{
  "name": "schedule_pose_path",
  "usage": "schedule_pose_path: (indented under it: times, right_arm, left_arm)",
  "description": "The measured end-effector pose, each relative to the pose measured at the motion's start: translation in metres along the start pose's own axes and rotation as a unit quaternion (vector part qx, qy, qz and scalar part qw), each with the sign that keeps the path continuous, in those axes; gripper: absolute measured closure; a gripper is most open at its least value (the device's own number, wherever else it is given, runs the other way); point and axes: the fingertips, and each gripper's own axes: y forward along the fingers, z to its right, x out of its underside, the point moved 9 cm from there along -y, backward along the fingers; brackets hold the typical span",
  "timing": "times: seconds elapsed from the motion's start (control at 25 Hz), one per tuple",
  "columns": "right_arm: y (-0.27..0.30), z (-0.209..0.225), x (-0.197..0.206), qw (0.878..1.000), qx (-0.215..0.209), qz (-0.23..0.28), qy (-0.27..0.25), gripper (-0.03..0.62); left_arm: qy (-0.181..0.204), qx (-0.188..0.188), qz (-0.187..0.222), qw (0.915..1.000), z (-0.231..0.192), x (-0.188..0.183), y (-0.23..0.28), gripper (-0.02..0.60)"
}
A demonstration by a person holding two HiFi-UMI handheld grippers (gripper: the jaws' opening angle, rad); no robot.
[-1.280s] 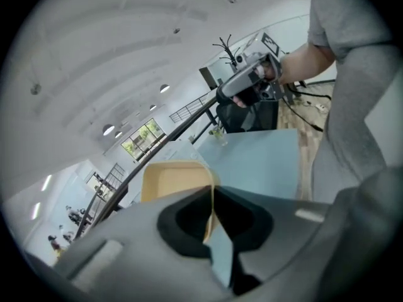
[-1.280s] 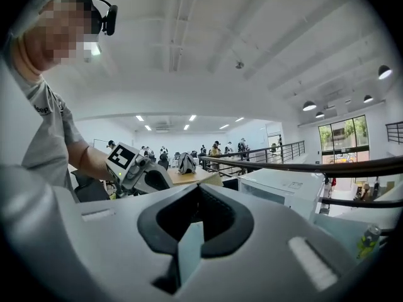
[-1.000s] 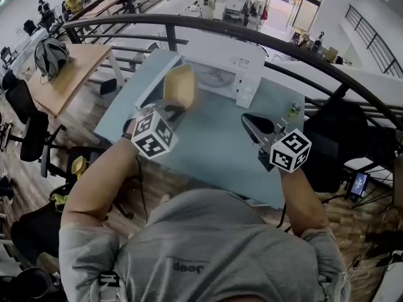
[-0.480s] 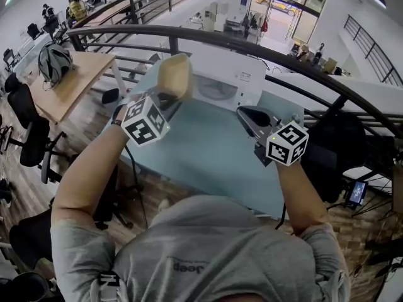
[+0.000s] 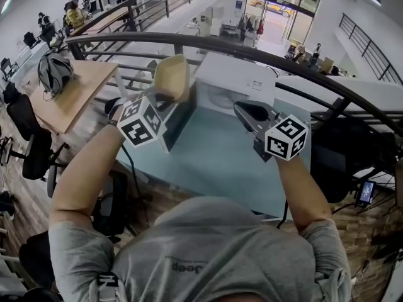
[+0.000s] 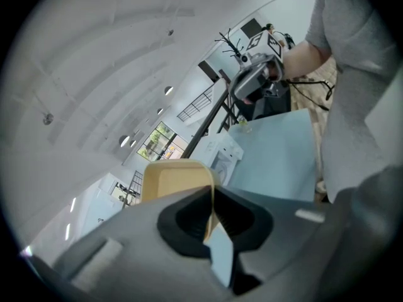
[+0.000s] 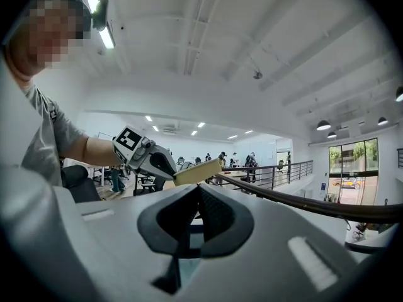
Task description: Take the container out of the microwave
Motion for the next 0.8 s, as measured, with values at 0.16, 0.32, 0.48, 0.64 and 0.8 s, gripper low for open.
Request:
schedule_pose_path:
  times: [0.16, 0.32, 0.48, 0.64, 0.8]
  right_arm:
    - [0.046, -0.009, -0.006, 1.0, 0.002, 0.002, 0.001, 0.591]
    - [0.091, -0.015, -0.006, 1.0, 0.006, 0.0, 0.002, 0.591]
    - [0.131, -0.021, -0.009, 1.0, 0.008, -0.004, 0.003, 0.591]
    - [0.166, -0.025, -0.006, 1.0, 0.011, -0.007, 0.004, 0.591]
    - [0.196, -0.031, 0.004, 1.0, 0.013, -0.012, 0.008, 0.591]
  left_arm:
    - [0.006, 0.004, -0.004, 1.0, -0.023, 0.041, -0.008, 0.551]
    - [0.015, 0.009, -0.007, 0.9998, -0.041, 0.08, -0.009, 0.551]
    - [0.022, 0.024, -0.01, 0.9994, -0.052, 0.118, -0.007, 0.551]
    - [0.023, 0.043, -0.013, 0.9987, -0.056, 0.155, 0.004, 0.551]
    - [0.023, 0.064, -0.017, 0.9975, -0.054, 0.19, 0.016, 0.551]
